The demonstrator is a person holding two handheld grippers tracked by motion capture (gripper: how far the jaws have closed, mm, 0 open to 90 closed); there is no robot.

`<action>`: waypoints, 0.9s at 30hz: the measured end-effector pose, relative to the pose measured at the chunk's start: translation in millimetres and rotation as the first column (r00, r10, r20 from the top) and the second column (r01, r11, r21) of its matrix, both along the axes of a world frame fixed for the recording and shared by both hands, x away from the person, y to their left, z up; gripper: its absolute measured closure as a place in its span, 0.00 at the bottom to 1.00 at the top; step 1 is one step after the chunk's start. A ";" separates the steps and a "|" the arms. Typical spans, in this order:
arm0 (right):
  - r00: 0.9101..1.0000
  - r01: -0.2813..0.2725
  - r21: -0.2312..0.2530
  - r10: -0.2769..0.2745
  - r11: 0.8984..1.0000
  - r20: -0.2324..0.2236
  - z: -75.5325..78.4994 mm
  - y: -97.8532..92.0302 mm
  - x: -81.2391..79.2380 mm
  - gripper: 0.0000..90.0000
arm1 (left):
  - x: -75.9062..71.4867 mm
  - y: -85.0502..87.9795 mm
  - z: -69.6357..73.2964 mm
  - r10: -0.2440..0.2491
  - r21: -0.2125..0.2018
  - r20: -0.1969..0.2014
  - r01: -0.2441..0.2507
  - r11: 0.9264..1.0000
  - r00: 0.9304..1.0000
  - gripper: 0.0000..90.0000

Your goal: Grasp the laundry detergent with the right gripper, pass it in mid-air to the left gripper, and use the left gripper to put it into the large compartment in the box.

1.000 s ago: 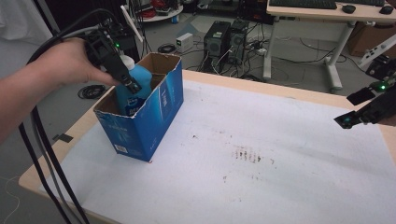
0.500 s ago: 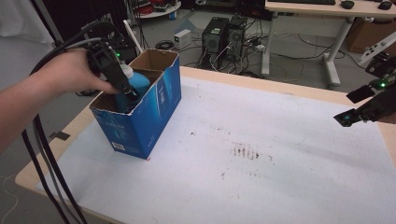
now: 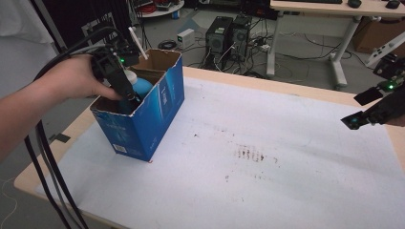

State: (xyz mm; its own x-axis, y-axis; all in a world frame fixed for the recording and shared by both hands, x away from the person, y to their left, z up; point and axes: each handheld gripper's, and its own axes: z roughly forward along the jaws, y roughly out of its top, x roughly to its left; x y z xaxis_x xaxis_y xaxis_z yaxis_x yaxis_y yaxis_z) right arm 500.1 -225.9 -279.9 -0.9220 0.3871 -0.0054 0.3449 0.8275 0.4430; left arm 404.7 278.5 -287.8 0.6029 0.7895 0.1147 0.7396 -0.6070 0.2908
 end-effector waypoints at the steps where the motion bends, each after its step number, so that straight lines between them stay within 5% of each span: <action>1: 1.000 -0.004 -0.001 0.004 1.000 0.003 0.0 -0.2 -0.1 0.14 | -0.1 -0.2 -0.4 0.004 -0.001 -0.001 -0.004 1.000 1.000 0.43; 27: 1.000 -0.012 -0.007 0.012 1.000 -0.013 -2.6 2.0 0.6 0.14 | 5.5 -6.1 1.4 -0.057 0.060 -0.059 0.061 0.996 0.997 0.42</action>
